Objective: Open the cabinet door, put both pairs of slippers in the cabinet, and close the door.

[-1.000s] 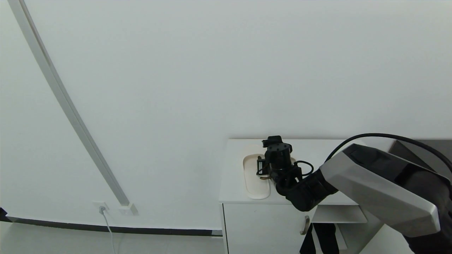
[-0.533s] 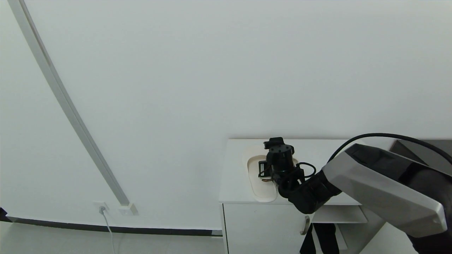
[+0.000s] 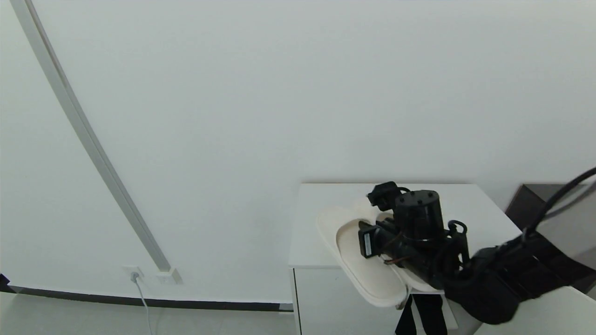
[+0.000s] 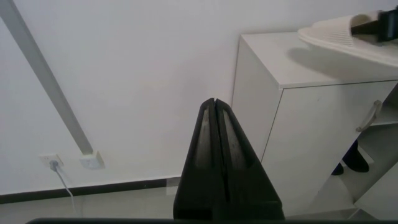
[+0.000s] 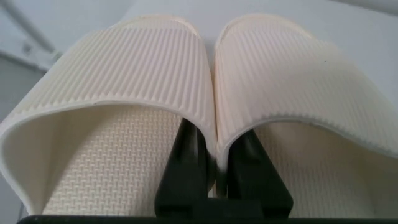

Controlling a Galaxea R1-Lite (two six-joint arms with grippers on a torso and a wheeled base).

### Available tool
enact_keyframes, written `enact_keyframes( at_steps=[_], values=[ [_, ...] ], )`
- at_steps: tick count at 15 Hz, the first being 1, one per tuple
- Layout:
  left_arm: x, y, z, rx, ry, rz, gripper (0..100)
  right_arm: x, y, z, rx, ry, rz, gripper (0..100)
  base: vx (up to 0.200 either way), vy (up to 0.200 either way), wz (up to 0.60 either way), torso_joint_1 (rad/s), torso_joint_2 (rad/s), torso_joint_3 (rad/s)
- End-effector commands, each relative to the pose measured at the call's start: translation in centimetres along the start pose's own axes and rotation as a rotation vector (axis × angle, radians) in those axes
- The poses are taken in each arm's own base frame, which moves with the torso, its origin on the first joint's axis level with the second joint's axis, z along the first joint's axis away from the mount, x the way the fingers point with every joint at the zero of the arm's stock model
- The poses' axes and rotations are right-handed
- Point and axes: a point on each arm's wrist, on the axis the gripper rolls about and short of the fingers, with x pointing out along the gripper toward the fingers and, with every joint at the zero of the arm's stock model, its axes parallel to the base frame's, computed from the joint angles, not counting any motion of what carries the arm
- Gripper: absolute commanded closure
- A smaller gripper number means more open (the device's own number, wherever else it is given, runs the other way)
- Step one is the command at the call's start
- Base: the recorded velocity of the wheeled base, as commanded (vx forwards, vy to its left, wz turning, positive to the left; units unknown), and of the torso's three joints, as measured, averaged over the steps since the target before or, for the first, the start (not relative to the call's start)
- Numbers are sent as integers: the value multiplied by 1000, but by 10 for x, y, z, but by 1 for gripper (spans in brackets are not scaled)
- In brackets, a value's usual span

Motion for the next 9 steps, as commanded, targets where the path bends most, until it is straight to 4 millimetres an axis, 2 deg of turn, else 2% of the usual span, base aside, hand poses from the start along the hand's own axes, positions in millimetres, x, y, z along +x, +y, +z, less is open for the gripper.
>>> enact_keyframes(
  at_steps=[1,3,9],
  values=[
    [0,0,0,0,1,0,100,-61,6,2,-20,-13,114,100,0,0,0,0,0,0],
    [0,0,0,0,-1,0,100,-76,5,-4,-29,7,135,100,0,0,0,0,0,0],
    [0,0,0,0,1,0,100,-81,6,-14,-38,34,141,100,0,0,0,0,0,0]
  ],
)
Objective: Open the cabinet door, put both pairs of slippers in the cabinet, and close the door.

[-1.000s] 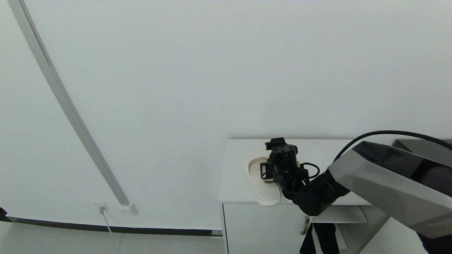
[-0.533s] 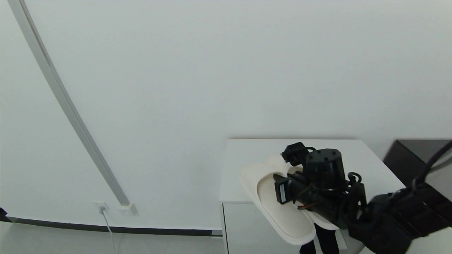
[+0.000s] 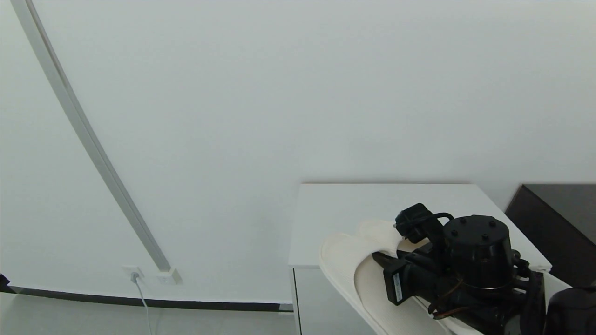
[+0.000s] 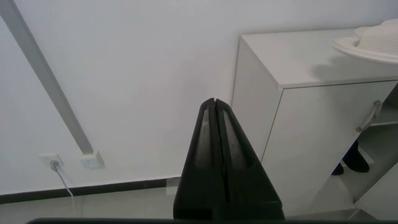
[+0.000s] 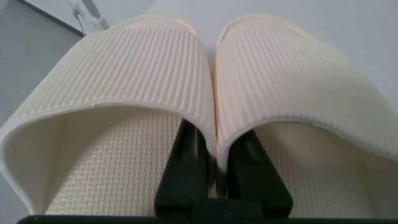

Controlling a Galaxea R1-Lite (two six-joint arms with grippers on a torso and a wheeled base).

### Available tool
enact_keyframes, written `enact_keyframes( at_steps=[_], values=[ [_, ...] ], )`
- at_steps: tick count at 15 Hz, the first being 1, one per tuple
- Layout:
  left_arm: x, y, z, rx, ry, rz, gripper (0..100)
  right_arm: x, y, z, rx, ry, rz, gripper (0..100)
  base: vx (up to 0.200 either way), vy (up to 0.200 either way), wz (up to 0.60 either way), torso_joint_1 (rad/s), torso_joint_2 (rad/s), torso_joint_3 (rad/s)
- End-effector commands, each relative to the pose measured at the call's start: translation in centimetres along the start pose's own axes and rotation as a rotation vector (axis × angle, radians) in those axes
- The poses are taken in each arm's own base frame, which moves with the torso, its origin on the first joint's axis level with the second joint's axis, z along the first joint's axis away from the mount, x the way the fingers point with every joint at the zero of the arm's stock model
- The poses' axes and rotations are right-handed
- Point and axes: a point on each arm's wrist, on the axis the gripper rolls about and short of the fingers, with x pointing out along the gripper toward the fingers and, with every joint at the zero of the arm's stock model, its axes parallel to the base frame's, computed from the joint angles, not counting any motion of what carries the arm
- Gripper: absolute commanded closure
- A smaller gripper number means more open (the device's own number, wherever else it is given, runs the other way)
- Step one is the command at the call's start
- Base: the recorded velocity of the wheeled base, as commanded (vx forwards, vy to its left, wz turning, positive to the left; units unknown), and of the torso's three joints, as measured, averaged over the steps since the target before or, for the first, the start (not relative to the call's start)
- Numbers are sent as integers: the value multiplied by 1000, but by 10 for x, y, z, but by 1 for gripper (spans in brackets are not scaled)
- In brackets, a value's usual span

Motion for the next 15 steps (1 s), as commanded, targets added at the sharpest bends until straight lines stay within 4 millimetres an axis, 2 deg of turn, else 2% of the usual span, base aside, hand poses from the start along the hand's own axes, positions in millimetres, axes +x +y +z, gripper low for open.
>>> enact_keyframes(
  at_steps=[1,3,15],
  values=[
    [0,0,0,0,1,0,100,-2,2,-1,-2,1,8,100,0,0,0,0,0,0],
    [0,0,0,0,1,0,100,-3,3,-2,-4,4,9,100,0,0,0,0,0,0],
    [0,0,0,0,1,0,100,-4,5,-5,-12,15,13,100,-200,0,0,2,2,2]
  ],
)
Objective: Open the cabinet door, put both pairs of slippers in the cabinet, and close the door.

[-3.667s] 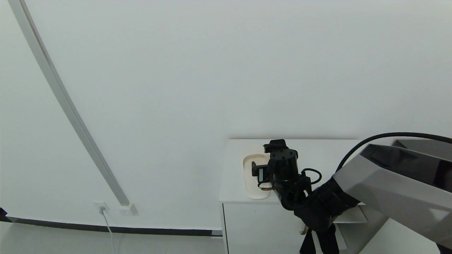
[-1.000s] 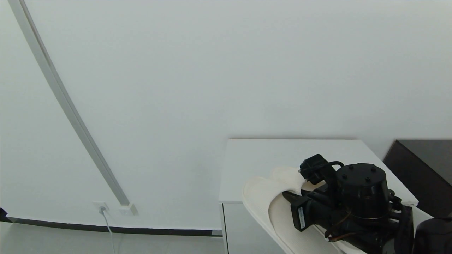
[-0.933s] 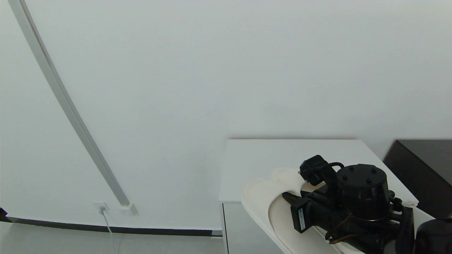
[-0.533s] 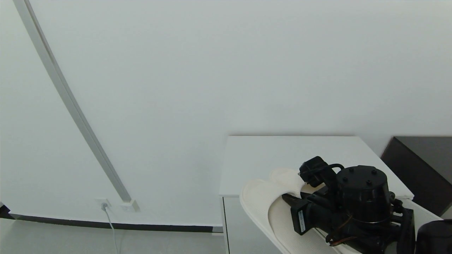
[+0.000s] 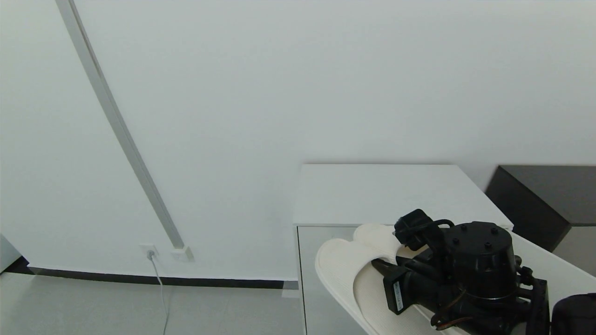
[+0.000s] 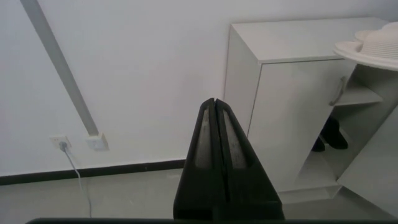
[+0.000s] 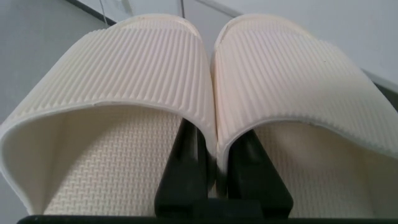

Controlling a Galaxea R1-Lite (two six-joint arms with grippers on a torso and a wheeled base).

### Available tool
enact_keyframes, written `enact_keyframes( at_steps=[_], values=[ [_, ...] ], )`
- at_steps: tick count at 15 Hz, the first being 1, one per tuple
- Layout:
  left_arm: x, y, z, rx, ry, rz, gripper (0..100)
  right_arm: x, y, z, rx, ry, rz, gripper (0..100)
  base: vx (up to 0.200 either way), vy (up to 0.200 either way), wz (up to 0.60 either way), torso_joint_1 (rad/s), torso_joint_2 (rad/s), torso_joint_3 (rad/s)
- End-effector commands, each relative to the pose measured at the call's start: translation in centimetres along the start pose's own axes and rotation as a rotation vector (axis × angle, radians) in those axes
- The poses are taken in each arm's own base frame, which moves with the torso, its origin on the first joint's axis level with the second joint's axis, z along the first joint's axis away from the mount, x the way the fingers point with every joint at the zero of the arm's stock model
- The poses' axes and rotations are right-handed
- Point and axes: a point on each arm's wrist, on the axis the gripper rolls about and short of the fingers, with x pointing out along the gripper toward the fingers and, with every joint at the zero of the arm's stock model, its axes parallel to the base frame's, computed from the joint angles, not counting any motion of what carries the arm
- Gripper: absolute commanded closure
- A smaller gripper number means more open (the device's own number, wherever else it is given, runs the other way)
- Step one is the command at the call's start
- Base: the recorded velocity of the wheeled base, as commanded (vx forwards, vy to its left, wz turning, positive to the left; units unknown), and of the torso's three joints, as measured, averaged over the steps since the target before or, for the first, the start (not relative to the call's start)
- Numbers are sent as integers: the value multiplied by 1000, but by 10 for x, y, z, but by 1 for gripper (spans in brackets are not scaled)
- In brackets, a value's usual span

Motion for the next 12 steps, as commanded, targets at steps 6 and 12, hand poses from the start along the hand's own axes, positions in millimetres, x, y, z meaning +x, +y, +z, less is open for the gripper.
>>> enact_keyframes(
  at_steps=[6,12],
  values=[
    [0,0,0,-1,1,0,100,0,3,-2,-5,7,10,100,0,0,0,0,0,0],
    [0,0,0,-1,1,0,100,0,4,-2,-5,7,12,100,0,0,0,0,0,0]
  ],
)
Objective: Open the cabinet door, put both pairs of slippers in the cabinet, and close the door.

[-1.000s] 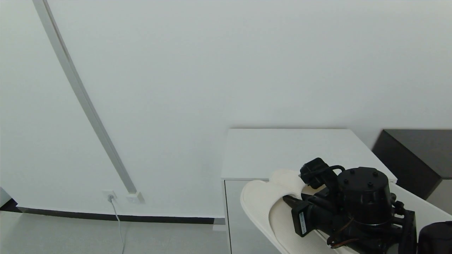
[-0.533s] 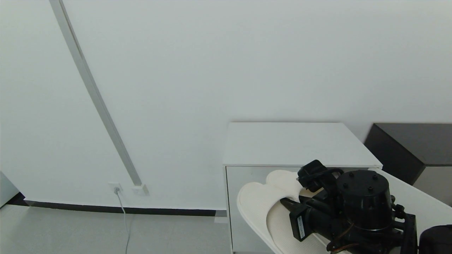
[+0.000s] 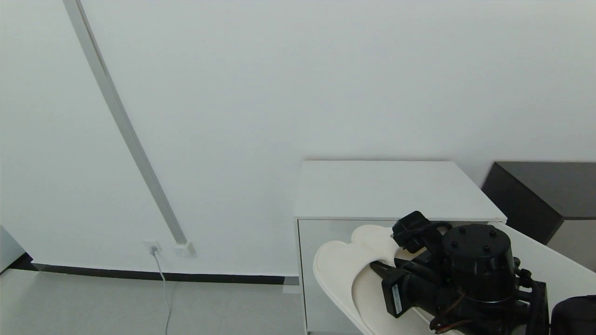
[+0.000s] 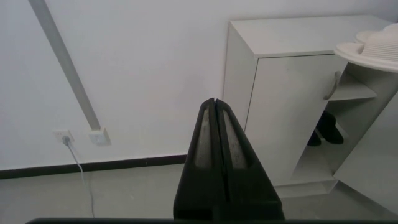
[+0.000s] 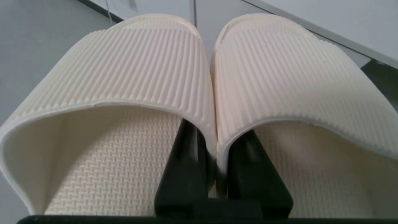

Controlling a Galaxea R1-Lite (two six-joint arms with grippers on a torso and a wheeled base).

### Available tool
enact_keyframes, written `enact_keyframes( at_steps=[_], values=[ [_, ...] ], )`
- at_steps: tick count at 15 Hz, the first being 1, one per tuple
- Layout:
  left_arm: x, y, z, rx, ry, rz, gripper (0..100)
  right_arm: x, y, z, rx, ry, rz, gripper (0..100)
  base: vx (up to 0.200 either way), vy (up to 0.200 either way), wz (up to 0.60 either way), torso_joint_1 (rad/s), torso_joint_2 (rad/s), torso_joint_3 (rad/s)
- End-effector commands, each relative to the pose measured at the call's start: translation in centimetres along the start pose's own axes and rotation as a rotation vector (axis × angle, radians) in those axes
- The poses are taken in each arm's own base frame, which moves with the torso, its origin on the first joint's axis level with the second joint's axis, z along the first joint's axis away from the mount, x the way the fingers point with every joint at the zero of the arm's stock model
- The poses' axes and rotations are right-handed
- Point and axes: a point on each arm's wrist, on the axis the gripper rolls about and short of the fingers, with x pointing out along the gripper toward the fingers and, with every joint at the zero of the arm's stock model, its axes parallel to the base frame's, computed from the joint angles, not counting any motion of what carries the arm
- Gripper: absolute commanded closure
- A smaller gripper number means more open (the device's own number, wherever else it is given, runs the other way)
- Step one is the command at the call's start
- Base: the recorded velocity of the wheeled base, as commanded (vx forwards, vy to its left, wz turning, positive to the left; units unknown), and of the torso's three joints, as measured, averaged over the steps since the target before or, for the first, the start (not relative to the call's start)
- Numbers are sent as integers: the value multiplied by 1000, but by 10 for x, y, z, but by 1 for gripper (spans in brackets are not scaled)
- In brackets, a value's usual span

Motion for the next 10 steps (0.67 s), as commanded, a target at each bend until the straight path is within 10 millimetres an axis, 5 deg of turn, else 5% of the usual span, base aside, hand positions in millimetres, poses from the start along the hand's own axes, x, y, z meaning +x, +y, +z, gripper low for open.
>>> enact_keyframes(
  at_steps=[1,4,10],
  values=[
    [0,0,0,0,1,0,100,1,0,-1,-1,4,-3,100,0,0,0,0,0,0],
    [0,0,0,0,1,0,100,1,0,-1,-1,4,-3,100,0,0,0,0,0,0],
    [0,0,0,1,1,0,100,1,-1,-1,0,5,-6,100,0,-200,0,0,2,2]
  ],
)
